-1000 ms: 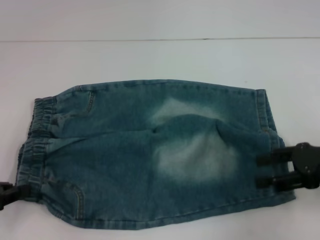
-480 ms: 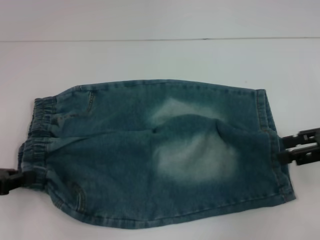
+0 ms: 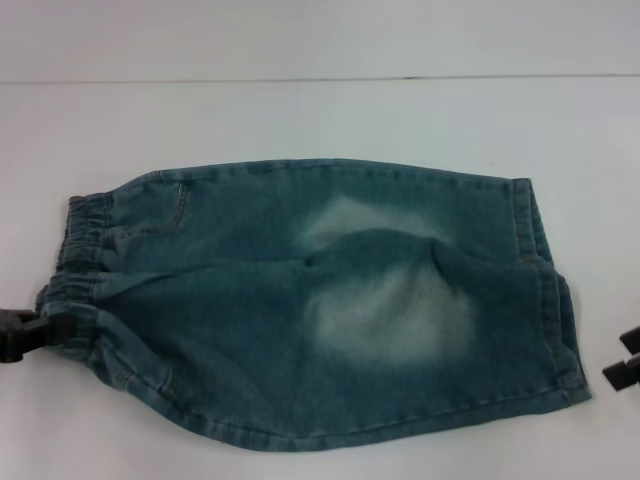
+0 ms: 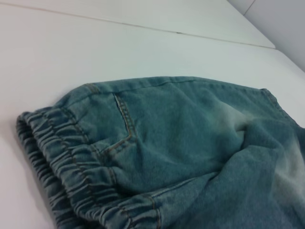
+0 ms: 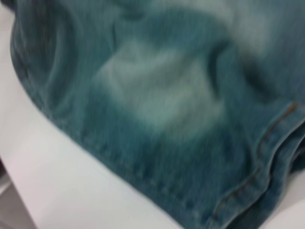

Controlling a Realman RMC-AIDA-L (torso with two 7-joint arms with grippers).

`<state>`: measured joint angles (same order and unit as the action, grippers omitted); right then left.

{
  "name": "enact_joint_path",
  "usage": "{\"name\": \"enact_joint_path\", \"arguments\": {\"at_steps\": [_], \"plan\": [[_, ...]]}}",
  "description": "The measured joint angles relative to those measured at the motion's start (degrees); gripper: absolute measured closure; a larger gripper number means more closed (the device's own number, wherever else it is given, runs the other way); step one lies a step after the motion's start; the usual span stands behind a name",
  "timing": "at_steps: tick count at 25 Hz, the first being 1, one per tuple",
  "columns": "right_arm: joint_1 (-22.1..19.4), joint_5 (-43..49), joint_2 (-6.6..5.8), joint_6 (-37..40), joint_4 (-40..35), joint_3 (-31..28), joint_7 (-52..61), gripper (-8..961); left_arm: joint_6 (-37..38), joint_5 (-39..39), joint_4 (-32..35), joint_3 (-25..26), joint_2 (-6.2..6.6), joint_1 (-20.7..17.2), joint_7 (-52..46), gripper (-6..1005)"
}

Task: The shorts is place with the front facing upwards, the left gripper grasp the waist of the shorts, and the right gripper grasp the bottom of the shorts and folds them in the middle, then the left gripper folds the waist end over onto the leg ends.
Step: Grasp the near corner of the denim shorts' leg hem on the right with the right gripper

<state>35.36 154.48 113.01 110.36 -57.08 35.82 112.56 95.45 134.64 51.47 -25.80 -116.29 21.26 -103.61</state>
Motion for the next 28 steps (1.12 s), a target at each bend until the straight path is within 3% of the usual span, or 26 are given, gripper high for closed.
{"name": "enact_joint_path", "arguments": {"at_steps": [12, 23, 28], "plan": [[0.6, 1.7, 1.94, -5.9, 6.3, 3.2, 0.4, 162, -0.1, 0.0, 0.4, 0.1, -0.43, 0.2, -0.3, 947], [2.8, 1.5, 2.07, -11.2, 13.6, 3.3, -0.8, 162, -1.3, 0.0, -0.2, 0.0, -0.98, 0.1, 0.2, 938], [3.0, 1.5, 2.66, -11.1, 14.2, 3.3, -2.6, 218, -1.4, 0.0, -0.3, 0.0, -1.33, 0.0, 0.2, 934]]}}
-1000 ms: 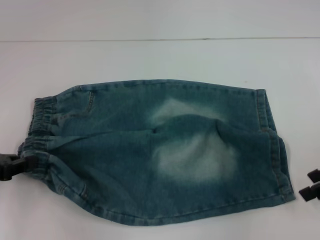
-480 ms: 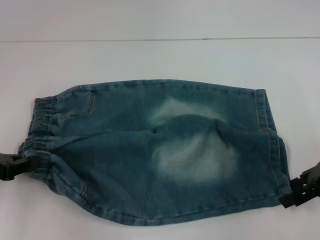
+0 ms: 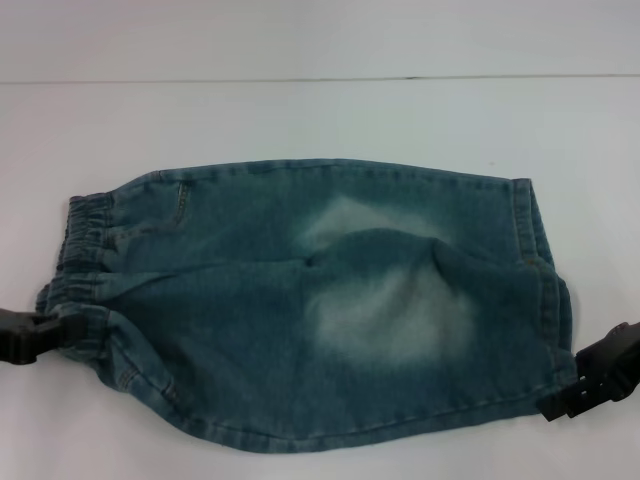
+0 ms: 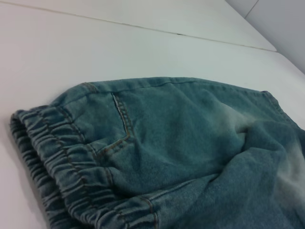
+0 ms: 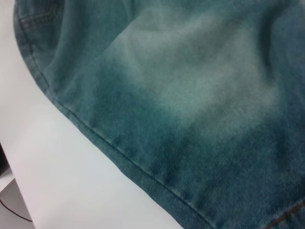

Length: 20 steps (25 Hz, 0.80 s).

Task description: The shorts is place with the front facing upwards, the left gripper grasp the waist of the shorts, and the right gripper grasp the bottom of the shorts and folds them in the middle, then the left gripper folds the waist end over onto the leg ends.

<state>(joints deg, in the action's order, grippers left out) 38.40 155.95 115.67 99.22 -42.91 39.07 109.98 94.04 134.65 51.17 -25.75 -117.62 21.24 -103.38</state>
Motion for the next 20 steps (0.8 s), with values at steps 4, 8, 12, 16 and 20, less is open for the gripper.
{"name": "enact_joint_path", "arguments": {"at_steps": [4, 8, 12, 16, 20], "plan": [[-0.1, 0.0, -0.32, 0.2, 0.2, -0.2, -0.4, 297, 0.0, 0.0, 0.0, 0.0, -0.13, -0.1, 0.1, 931], [-0.3, 0.0, -0.50, 0.3, 0.0, -0.5, -0.5, 388, -0.1, 0.0, 0.0, 0.0, -0.24, -0.1, 0.1, 928], [-0.3, 0.1, -0.60, -0.1, 0.1, -0.3, -0.6, 497, -0.2, 0.0, -0.1, 0.0, -0.32, 0.0, 0.1, 925], [-0.3, 0.1, -0.62, -0.3, 0.3, -0.1, -0.8, 663, -0.2, 0.0, -0.2, 0.0, -0.37, 0.1, 0.1, 922], [-0.4, -0.4, -0.63, -0.4, 0.2, -0.5, -1.2, 828, 0.0, 0.0, -0.3, 0.0, -0.37, 0.2, 0.1, 919]]}}
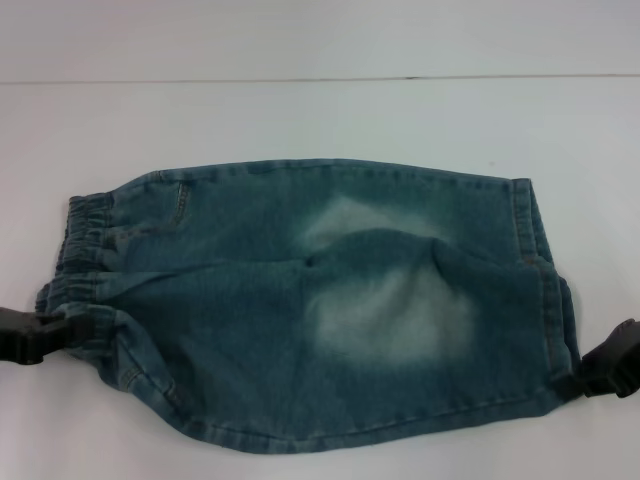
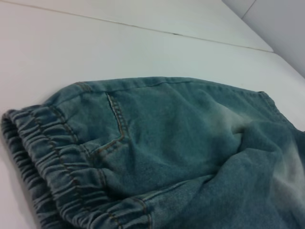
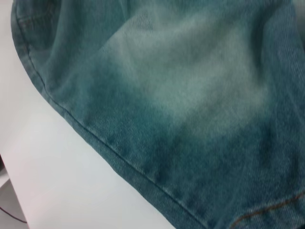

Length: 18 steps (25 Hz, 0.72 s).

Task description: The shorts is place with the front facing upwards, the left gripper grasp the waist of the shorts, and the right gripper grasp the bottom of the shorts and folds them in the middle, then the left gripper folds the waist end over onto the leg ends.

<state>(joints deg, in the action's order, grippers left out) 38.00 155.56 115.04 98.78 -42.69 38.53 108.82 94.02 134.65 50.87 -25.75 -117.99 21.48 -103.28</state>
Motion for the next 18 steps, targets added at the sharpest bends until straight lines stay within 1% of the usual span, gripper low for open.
{"name": "enact_joint_path", "arguments": {"at_steps": [2, 4, 7, 10, 12, 14, 16, 18], "plan": [[-0.4, -1.5, -0.07, 0.0, -0.2, -0.5, -0.7, 911, 0.4, -0.1, 0.0, 0.0, 0.06, 0.1, -0.2, 917], [-0.9, -3.9, -0.48, 0.0, -0.2, -1.9, -1.9, 913, 1.0, -0.4, 0.0, 0.0, 0.26, 0.1, -0.7, 916], [-1.9, -8.4, -1.70, -0.1, 0.8, -5.6, -4.2, 913, 2.9, -2.1, 0.0, 0.8, 0.92, 0.3, -2.5, 913], [-2.8, -14.2, -3.03, -0.8, 4.2, -8.9, -6.9, 913, 5.4, -4.0, -0.6, 2.6, 2.04, 1.3, -7.2, 911], [-3.1, -17.4, -3.51, -2.3, 6.5, -9.7, -8.1, 912, 6.0, -4.6, -1.0, 4.2, 2.61, 2.2, -10.3, 909], [-3.3, -19.7, -3.61, -4.3, 8.1, -10.2, -8.9, 912, 5.6, -4.6, -1.1, 5.2, 2.86, 3.0, -12.2, 908], [-3.5, -22.5, -3.22, -7.4, 9.4, -11.0, -9.7, 911, 4.1, -4.6, -1.1, 5.5, 2.89, 3.4, -13.5, 906], [-3.8, -25.7, -2.34, -12.0, 10.3, -11.7, -10.7, 910, 0.3, -5.0, -1.3, 5.9, 2.61, 3.9, -16.1, 905]]}}
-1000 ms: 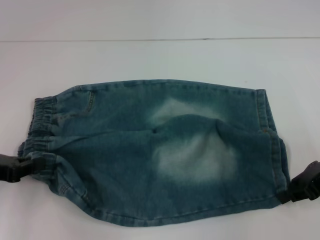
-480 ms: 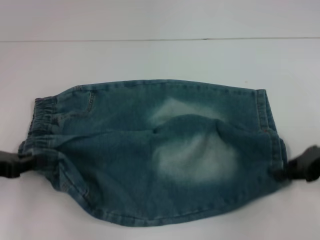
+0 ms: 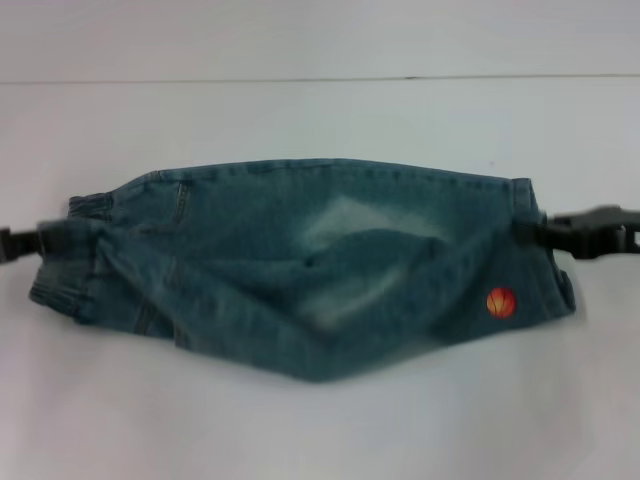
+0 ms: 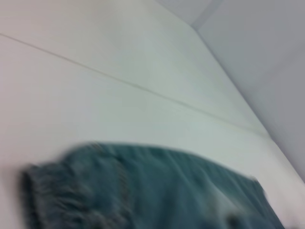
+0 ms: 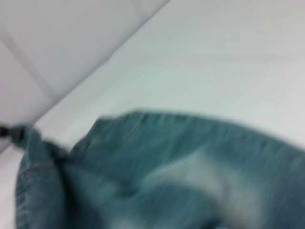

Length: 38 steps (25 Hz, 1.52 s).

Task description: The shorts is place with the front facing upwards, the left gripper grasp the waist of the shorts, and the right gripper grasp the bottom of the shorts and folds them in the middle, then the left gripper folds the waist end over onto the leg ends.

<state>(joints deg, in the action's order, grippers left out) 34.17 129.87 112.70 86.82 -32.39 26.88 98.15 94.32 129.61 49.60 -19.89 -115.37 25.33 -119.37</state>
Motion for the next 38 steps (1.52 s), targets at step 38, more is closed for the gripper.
{"name": "enact_joint_path", "arguments": {"at_steps": [38], "plan": [[2.2, -24.7, 6.83, -35.1, 11.7, 0.2, -21.0, 900, -34.7, -11.8, -5.3, -4.4, -7.44, 1.9, 12.2, 875]]}}
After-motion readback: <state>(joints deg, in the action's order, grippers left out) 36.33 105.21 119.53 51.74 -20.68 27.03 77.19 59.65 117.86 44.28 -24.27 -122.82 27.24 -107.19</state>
